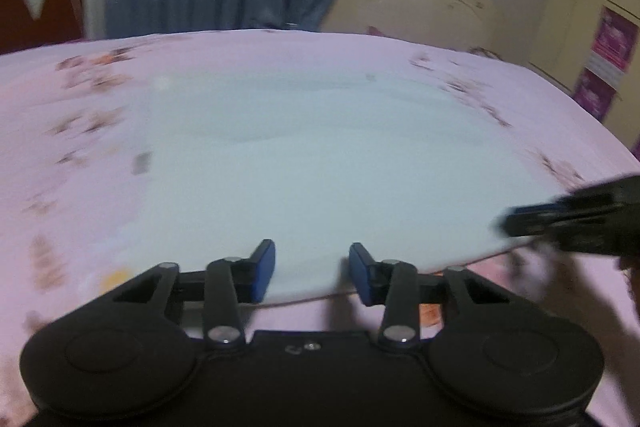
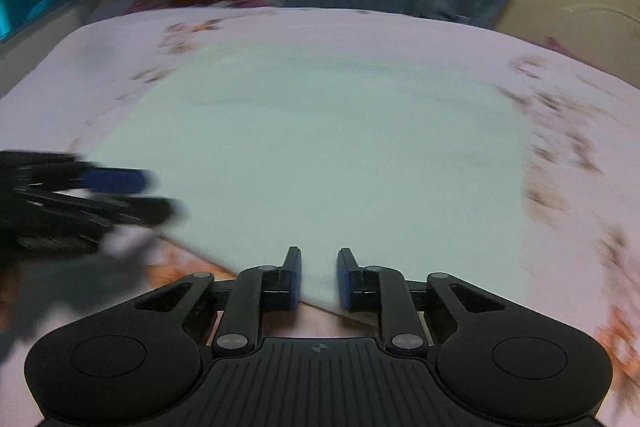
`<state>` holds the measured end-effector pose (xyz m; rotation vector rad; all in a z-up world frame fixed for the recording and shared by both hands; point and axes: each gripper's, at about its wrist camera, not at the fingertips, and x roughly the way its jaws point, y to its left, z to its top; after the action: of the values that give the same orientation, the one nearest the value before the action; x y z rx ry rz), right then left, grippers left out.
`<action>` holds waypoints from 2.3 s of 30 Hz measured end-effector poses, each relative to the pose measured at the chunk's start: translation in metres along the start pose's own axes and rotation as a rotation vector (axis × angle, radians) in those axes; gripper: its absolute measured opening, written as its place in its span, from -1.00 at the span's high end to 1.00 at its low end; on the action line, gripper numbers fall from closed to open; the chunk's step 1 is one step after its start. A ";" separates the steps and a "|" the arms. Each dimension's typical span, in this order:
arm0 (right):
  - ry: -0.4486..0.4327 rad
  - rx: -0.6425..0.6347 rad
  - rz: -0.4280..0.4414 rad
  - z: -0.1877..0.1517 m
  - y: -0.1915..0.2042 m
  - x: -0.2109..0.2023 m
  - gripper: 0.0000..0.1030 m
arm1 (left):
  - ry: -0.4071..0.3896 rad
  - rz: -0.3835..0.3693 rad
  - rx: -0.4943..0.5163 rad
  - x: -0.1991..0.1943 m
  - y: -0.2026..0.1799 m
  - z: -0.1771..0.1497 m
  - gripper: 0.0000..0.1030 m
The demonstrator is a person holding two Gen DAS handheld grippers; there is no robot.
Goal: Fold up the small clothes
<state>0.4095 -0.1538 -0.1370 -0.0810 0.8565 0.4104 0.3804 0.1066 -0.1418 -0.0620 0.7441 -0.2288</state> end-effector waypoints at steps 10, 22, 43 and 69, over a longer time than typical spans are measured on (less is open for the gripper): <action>0.004 0.127 -0.102 -0.019 -0.050 -0.028 1.00 | -0.018 0.078 -0.042 -0.019 0.020 -0.010 0.31; -0.019 0.135 -0.144 -0.024 -0.055 -0.032 1.00 | -0.008 0.113 -0.057 -0.019 0.019 -0.017 0.28; 0.009 0.140 -0.133 -0.031 -0.060 -0.035 0.99 | -0.117 0.072 -0.351 -0.060 0.032 -0.022 -0.29; -0.119 0.183 0.120 0.082 0.017 0.056 0.93 | -0.263 -0.132 -0.996 0.028 0.088 -0.040 0.68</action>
<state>0.4949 -0.1015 -0.1235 0.1632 0.7798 0.4426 0.3893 0.1865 -0.2022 -1.0690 0.5302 0.0456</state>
